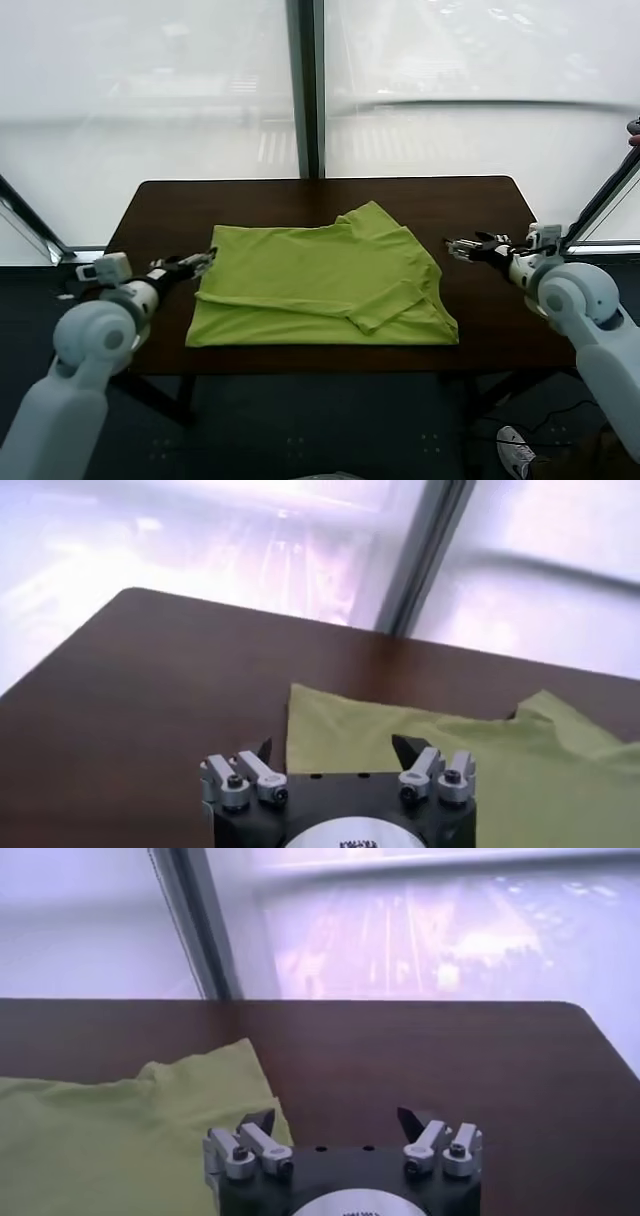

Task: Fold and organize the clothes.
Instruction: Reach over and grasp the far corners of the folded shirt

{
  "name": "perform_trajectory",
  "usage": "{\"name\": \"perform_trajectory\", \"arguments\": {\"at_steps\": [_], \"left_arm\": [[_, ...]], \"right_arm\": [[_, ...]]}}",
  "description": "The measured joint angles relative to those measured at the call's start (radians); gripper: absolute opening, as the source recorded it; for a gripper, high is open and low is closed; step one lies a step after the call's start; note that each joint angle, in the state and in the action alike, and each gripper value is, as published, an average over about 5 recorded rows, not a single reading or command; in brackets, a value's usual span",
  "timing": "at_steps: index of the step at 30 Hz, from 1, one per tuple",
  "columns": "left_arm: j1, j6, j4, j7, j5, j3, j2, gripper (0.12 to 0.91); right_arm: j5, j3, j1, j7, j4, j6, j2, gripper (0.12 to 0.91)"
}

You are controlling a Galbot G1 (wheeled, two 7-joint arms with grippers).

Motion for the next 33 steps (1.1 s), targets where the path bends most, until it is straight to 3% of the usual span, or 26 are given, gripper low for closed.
{"name": "perform_trajectory", "arguments": {"at_steps": [10, 18, 24, 29, 33], "left_arm": [[-0.161, 0.000, 0.190, 0.031, 0.038, 0.090, -0.028, 0.907], [-0.170, 0.000, 0.258, 0.061, 0.096, 0.102, -0.035, 0.907], [-0.180, 0.000, 0.290, 0.102, 0.145, 0.109, -0.041, 0.907], [-0.185, 0.000, 0.305, 0.108, 0.154, 0.116, -0.045, 0.906], [-0.186, 0.000, 0.315, 0.109, 0.157, 0.116, -0.045, 0.880]], "right_arm": [[-0.075, -0.182, 0.168, -0.022, -0.159, 0.022, 0.082, 0.907], [-0.114, -0.225, 0.213, -0.029, -0.259, 0.036, 0.155, 0.885], [-0.143, -0.240, 0.232, -0.048, -0.317, 0.048, 0.203, 0.792], [-0.155, -0.249, 0.239, -0.056, -0.344, 0.050, 0.228, 0.611], [-0.158, -0.250, 0.239, -0.057, -0.358, 0.051, 0.237, 0.533]]}}
